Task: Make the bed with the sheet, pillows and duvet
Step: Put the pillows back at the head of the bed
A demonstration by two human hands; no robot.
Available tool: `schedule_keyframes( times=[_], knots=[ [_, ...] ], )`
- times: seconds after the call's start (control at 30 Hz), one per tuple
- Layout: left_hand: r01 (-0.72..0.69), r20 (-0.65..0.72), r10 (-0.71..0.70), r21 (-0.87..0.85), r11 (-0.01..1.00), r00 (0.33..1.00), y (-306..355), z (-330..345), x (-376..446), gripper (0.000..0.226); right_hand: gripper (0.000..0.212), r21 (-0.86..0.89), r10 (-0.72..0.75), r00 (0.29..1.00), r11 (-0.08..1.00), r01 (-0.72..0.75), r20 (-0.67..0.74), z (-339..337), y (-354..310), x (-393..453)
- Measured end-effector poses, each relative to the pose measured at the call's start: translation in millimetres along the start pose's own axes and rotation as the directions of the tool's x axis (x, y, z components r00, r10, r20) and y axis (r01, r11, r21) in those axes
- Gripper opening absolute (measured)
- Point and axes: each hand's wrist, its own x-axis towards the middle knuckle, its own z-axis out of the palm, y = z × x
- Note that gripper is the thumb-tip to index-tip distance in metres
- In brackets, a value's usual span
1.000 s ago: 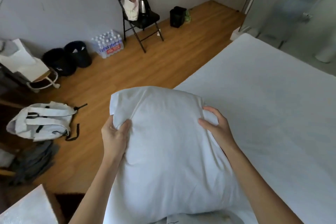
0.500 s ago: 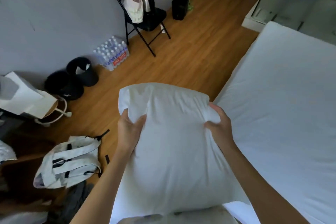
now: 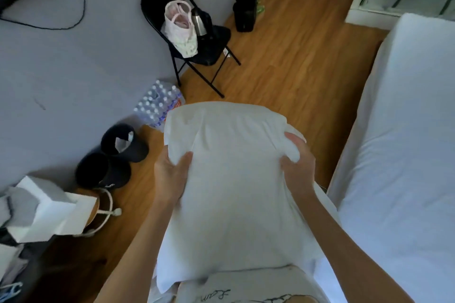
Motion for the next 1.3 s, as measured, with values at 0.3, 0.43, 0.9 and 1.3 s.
schedule_keyframes(
  times=[0.3, 0.43, 0.9, 1.3],
  knots=[
    [-0.05, 0.127, 0.012, 0.3, 0.953, 0.992, 27.6, 74.7, 207.5, 0.065, 0.042, -0.095, 0.05, 0.994, 0.994, -0.06, -0.102, 40.9, -44.8, 159.1],
    [-0.025, 0.239, -0.004, 0.12, 0.992, 0.971, 86.2, 156.8, 282.4, 0.05, 0.051, -0.071, 0.102, 0.964, 0.99, -0.123, -0.246, 36.2, -38.3, 247.6],
    [-0.246, 0.709, 0.246, -0.104, 0.964, 0.661, 295.1, 488.8, 539.6, 0.023, 0.06, 0.063, 0.205, 0.667, 0.971, -0.23, -0.716, -54.4, -91.8, 566.4],
    [-0.248, 0.742, 0.205, -0.054, 0.967, 0.638, 465.9, 822.8, 684.4, 0.021, 0.053, 0.182, 0.31, 0.603, 0.947, -0.264, -0.735, -226.2, -79.0, 919.0]
  ],
)
